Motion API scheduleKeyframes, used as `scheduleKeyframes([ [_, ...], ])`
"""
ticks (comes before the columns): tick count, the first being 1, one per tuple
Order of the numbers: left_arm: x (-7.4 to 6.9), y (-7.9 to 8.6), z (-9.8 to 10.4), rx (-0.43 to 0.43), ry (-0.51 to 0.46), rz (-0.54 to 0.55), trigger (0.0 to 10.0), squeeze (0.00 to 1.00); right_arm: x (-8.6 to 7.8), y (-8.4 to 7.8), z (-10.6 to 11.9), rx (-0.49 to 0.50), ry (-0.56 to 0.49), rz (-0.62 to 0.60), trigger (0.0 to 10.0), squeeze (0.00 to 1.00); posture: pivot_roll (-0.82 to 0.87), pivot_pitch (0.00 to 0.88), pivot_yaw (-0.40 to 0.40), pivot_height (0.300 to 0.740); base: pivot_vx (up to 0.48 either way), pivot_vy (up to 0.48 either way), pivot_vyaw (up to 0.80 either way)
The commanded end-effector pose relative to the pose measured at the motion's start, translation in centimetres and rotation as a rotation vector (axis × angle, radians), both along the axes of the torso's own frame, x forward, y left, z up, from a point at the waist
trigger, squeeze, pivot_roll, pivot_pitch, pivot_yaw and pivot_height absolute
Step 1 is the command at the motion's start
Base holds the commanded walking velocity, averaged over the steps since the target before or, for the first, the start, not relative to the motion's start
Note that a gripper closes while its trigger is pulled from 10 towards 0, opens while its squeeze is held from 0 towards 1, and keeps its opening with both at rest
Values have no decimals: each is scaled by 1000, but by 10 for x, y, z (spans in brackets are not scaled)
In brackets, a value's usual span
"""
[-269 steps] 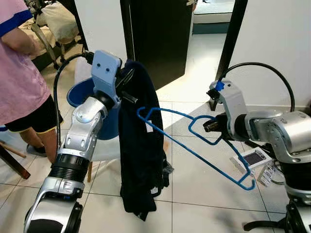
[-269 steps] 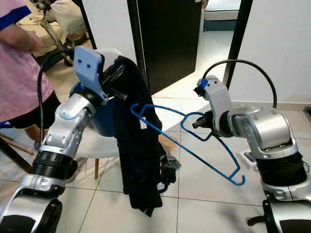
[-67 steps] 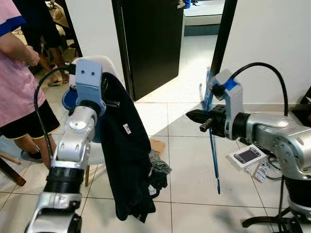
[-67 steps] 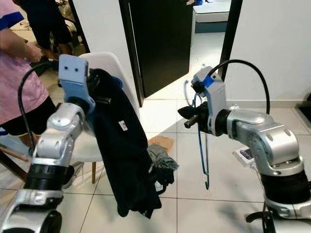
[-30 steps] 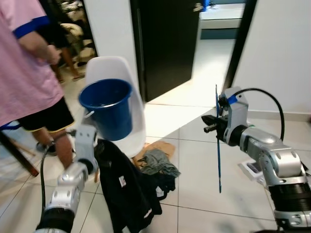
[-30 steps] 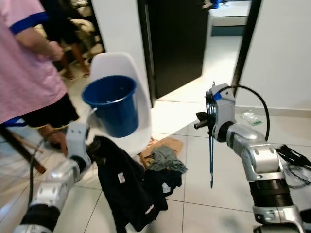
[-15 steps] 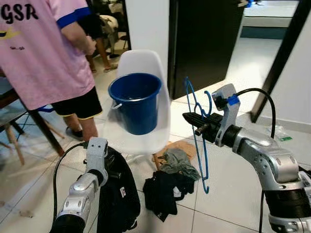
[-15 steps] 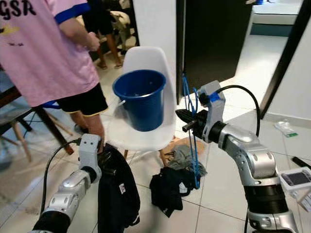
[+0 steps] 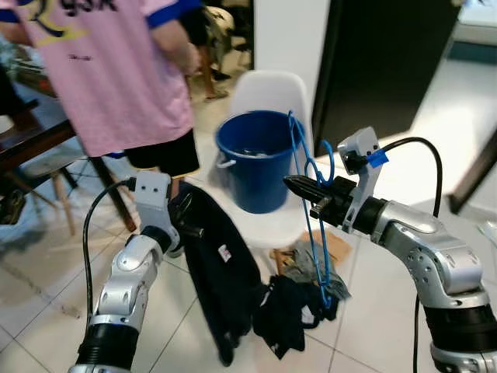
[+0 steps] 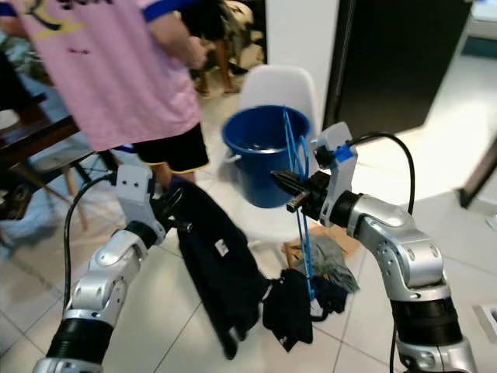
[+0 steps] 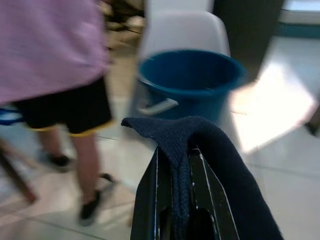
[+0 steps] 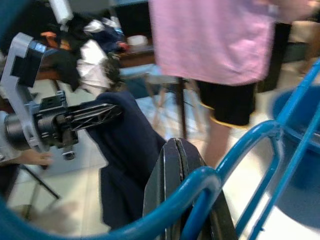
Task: Hang hanger
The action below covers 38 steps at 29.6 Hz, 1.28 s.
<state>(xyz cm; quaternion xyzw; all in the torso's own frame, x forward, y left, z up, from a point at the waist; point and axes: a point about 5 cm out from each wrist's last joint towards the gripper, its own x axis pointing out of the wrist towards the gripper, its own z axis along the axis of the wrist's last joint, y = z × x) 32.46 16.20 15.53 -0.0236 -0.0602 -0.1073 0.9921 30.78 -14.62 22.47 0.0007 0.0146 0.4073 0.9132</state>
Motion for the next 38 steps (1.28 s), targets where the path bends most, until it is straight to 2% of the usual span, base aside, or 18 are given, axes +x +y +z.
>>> scheduleKeyframes([
  [1,-3,-1,10,3,-28,1,10000,0,-1,-1,-2,6,0,-11,10000,0,-18,0,42,740,0,0,800],
  [10,-15,-10,13,65,-15,-18,10000,0,-4,6,-5,35,9,16,10000,0,0,0,48,740,0,0,800],
  [19,-18,-19,29,74,-45,-18,10000,0,-14,17,-8,4,11,100,10000,0,-2,0,51,740,0,0,800],
  [30,-30,-36,40,54,-73,-100,10000,0,-16,19,-12,-38,13,88,10000,0,-10,0,41,740,0,0,800],
  [31,-32,-37,40,54,-73,-108,10000,0,-16,19,-14,-51,14,73,10000,0,-10,0,41,740,0,0,575],
  [32,-37,-38,35,68,-72,-111,10000,0,-12,15,-20,-69,34,-3,10000,0,-12,0,38,740,0,0,0],
  [33,-37,-38,35,68,-72,-111,10000,0,-12,15,-20,-69,34,-3,10000,0,-12,0,38,740,0,0,0],
  [35,-41,-28,13,133,-27,-61,10000,0,1,-9,-43,-81,92,-248,10000,0,-17,0,34,740,0,0,0],
  [37,-41,-28,13,133,-27,-61,10000,0,1,-9,-43,-81,92,-248,10000,0,-17,0,34,740,0,0,0],
  [38,-39,-18,-1,129,19,-21,10000,0,6,-27,-63,-122,136,-384,10000,0,-11,0,31,740,0,0,0],
])
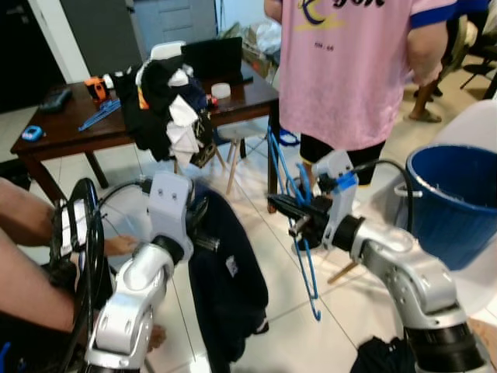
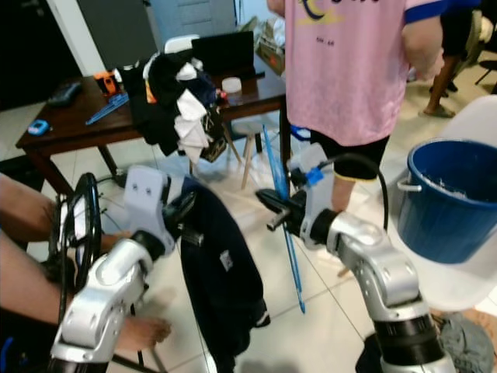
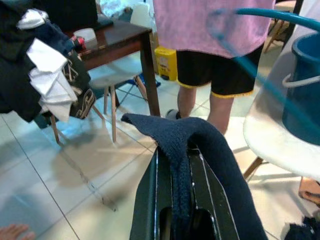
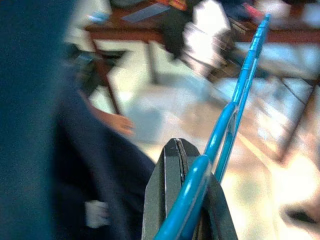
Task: Hang hanger
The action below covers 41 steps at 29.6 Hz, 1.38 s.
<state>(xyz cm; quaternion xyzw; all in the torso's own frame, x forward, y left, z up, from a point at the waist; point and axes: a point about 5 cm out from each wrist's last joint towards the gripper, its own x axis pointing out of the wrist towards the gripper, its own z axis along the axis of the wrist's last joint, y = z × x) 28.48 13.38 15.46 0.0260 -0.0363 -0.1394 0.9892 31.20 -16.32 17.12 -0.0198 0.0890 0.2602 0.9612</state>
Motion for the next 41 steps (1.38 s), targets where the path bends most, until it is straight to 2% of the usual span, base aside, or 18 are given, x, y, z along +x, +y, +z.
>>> scheduleKeyframes([
  [1,4,25,-24,33,59,85,10000,0,2,-30,-39,-62,92,-187,10000,0,-11,0,31,740,0,0,0],
  [2,4,25,-24,33,59,85,10000,0,2,-30,-39,-62,92,-187,10000,0,-11,0,31,740,0,0,0],
  [4,9,44,-75,82,229,152,10000,0,-8,-56,-101,-169,269,-326,10000,0,-14,0,31,740,0,0,0],
  [5,9,44,-75,82,229,152,10000,0,-8,-56,-101,-169,269,-326,10000,0,-14,0,31,740,0,0,0],
  [6,10,49,-99,107,327,174,10000,0,-16,-61,-126,-182,354,-366,10000,0,-7,0,27,740,0,0,0],
  [8,9,52,-112,119,386,185,10000,0,-21,-63,-140,-188,403,-387,10000,0,-9,0,27,740,0,0,0],
  [10,9,52,-112,119,386,185,10000,0,-21,-63,-140,-188,403,-387,10000,0,-9,0,27,740,0,0,0],
  [11,8,49,-137,128,518,197,10000,0,-29,-60,-163,-198,496,-438,10000,0,-6,0,27,740,0,0,0],
  [14,2,45,-154,149,610,193,10000,0,-36,-57,-177,-220,552,-464,10000,0,-7,0,28,740,0,0,0],
  [16,2,45,-154,149,610,193,10000,0,-36,-57,-177,-220,552,-464,10000,0,-7,0,28,740,0,0,0],
  [18,-23,40,-184,245,761,161,10000,0,-59,-51,-204,-330,639,-426,10000,0,1,0,18,740,0,0,0],
  [19,-23,40,-184,245,761,161,10000,0,-59,-51,-204,-330,639,-426,10000,0,1,0,18,740,0,0,0],
  [21,-55,41,-211,339,906,135,10000,0,-84,-49,-224,-416,714,-389,10000,0,5,0,17,740,0,0,0],
  [22,-55,41,-211,339,906,135,10000,0,-84,-49,-224,-416,714,-389,10000,0,5,0,17,740,0,0,0],
  [23,-63,43,-217,412,940,108,10000,0,-96,-49,-232,-434,763,-383,10000,0,12,0,17,740,0,0,0],
  [25,-67,44,-220,438,958,100,10000,0,-101,-46,-236,-491,768,-330,10000,0,12,0,14,740,0,0,0],
  [27,-68,44,-221,467,960,84,10000,0,-102,-42,-238,-481,776,-323,10000,0,10,0,13,740,0,0,0],
  [41,-63,39,-220,488,937,57,10000,0,-92,-39,-234,-463,745,-298,10000,0,16,0,3,740,0,0,571],
])
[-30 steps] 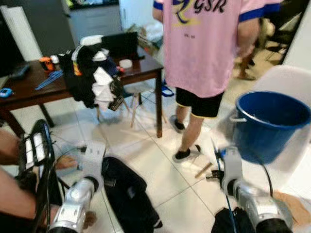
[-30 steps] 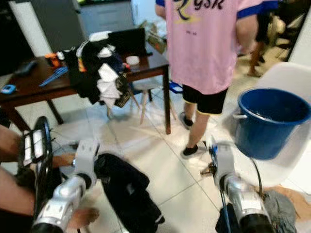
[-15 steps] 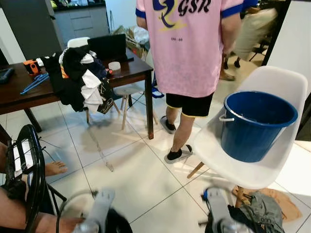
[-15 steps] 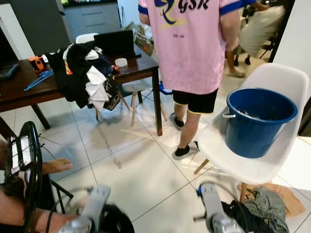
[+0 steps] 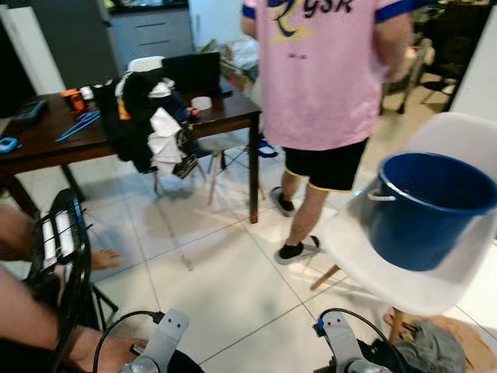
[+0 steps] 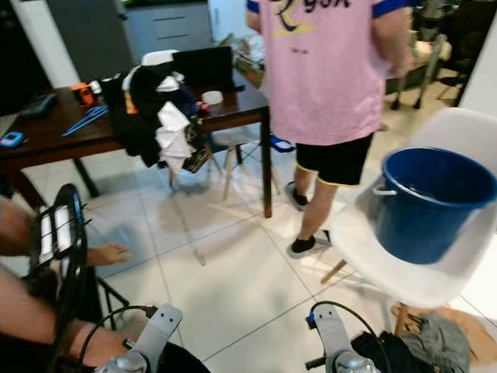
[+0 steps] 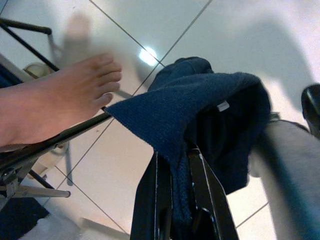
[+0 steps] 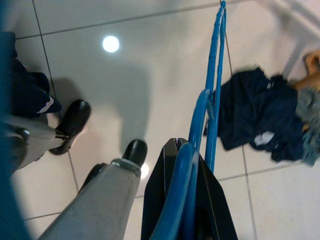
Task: Hang hanger
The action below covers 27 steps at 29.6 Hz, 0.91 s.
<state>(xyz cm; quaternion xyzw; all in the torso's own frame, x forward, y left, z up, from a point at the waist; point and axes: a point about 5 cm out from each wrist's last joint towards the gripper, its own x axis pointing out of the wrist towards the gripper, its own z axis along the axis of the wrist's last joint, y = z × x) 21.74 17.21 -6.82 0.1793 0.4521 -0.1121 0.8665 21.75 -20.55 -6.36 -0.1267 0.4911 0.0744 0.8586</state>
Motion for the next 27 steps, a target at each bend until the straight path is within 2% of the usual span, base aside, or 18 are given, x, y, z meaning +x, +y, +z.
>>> scheduleKeyframes([
  [1,4,1,3,17,-17,-16,10000,0,2,3,1,10,-9,13,10000,0,16,0,3,740,0,0,800],
  [7,7,-1,4,-19,-24,2,10000,0,1,1,1,7,-17,2,10000,0,12,0,6,740,0,0,800],
  [9,8,-3,5,-49,-24,11,10000,0,3,-2,2,3,-34,-33,10000,0,11,0,8,740,0,0,0],
  [21,7,-5,4,-61,-31,7,10000,0,2,-4,2,15,-50,-65,10000,0,10,0,9,740,205,0,0],
  [27,6,-6,3,-64,-29,1,10000,0,2,-5,2,17,-59,-84,10000,0,9,0,9,740,243,0,-618],
])
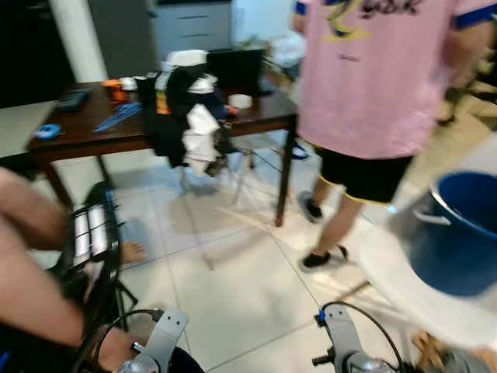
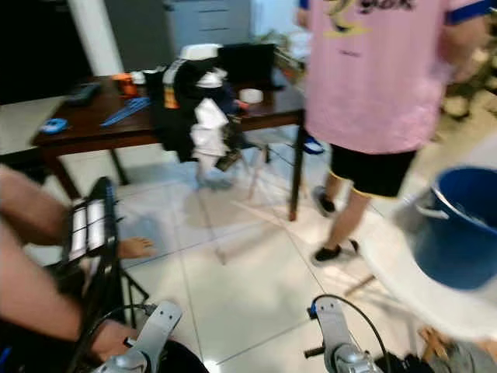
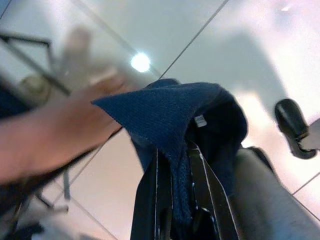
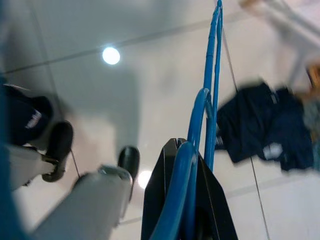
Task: Hang hanger
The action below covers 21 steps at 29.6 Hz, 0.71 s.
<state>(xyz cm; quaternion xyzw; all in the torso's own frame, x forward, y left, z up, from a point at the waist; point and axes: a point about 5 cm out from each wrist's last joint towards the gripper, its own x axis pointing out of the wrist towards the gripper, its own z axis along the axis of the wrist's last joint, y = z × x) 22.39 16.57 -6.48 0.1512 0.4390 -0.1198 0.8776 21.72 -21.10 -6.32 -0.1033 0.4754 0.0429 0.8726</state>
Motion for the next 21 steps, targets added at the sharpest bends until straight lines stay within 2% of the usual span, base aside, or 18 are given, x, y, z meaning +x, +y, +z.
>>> scheduleKeyframes([
  [1,0,1,0,-1,-5,-9,10000,0,2,0,1,2,-14,-9,10000,0,9,0,9,740,240,0,0],
  [21,0,0,0,-2,-9,-17,10000,0,3,3,2,11,-29,15,10000,0,9,0,9,740,245,0,0],
])
